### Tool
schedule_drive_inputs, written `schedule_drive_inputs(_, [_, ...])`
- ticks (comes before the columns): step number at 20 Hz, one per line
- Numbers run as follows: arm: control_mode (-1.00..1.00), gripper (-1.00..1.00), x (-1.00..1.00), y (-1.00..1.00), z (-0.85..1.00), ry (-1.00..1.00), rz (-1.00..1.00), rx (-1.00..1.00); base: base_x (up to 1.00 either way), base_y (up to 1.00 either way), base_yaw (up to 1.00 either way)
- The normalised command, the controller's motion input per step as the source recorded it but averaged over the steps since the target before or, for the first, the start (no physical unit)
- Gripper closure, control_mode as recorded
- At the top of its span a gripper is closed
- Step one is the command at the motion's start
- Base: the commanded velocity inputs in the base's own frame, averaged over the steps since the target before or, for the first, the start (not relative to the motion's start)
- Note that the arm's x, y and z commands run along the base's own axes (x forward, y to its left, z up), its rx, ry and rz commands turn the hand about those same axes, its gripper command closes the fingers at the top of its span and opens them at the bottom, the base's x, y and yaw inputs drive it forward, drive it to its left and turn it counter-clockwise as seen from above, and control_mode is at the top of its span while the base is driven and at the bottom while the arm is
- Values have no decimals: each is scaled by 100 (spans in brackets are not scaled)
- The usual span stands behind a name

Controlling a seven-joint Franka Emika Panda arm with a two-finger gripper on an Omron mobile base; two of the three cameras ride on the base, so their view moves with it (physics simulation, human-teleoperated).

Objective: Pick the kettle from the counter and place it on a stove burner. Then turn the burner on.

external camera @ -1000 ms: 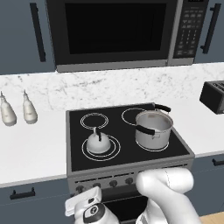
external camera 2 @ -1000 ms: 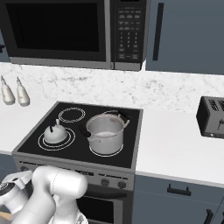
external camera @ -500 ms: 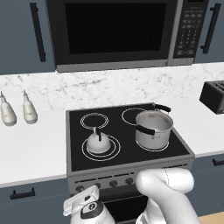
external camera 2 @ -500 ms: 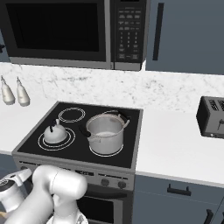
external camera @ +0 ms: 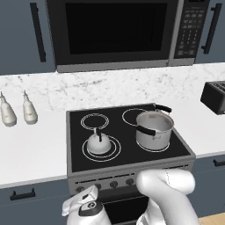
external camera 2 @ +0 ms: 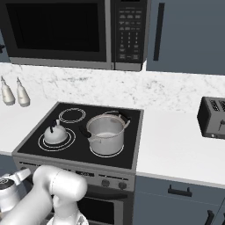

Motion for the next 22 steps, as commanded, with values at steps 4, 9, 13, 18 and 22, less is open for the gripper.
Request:
schedule_drive_inputs(4, [-100, 100, 0, -1, -12, 6, 0, -5, 0, 0, 0])
schedule_drive_inputs(9, [-100, 100, 0, 0, -28, 0, 0, -7, 0, 0, 0])
schedule_drive_inputs(13, [-100, 100, 0, 0, -31, 0, 0, -8, 0, 0, 0])
schedule_drive_inputs(18, [-100, 100, 0, -2, -10, 1, 0, -6, 0, 0, 0])
schedule_drive_inputs(22, [-100, 100, 0, -6, -8, 2, 0, -5, 0, 0, 0])
